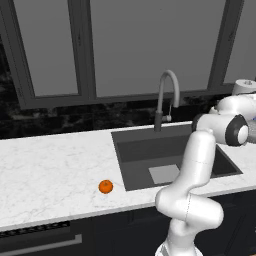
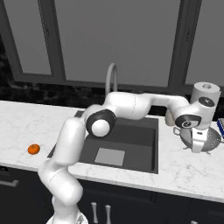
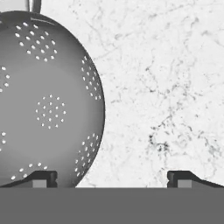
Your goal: Put the colander in the sink, put the orange in the colander, and turn on the sink faucet and pour water over the colander.
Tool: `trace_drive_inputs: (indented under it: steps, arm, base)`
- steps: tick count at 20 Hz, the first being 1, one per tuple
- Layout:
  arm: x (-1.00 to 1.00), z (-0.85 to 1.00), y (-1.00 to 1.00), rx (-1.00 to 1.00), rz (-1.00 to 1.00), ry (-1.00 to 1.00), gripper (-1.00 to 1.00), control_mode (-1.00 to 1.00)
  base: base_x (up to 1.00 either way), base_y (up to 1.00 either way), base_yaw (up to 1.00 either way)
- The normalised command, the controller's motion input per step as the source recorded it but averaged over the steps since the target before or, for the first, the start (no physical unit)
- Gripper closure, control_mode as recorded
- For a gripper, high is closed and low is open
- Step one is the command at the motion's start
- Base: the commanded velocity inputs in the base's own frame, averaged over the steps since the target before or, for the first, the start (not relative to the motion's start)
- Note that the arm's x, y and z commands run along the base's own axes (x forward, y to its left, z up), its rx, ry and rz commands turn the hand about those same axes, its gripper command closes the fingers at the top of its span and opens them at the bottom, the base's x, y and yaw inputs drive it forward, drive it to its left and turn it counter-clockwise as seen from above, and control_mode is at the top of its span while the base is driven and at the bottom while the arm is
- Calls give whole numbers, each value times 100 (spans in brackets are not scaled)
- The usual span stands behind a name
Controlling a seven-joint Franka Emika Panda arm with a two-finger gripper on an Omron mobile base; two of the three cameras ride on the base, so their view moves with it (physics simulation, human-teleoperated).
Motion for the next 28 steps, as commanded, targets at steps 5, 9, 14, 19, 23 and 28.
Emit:
trace_drive_inputs:
  steps: [5,9,14,19,23,28]
  arm:
    - [15,-33,-5,0,-6,0,-100,-100]
    - [6,-37,-6,0,-5,0,-100,-100]
    - [22,-37,-4,0,-5,0,-100,-100]
    - [43,-17,-7,0,-1,-6,-100,-100]
    - [37,-1,-15,4,0,-17,-100,-100]
    - [20,-21,-10,0,0,-8,-100,-100]
  base:
    - [0,0,0]
    - [0,0,0]
    - [0,0,0]
    - [0,0,0]
    - [0,0,0]
    - [0,0,0]
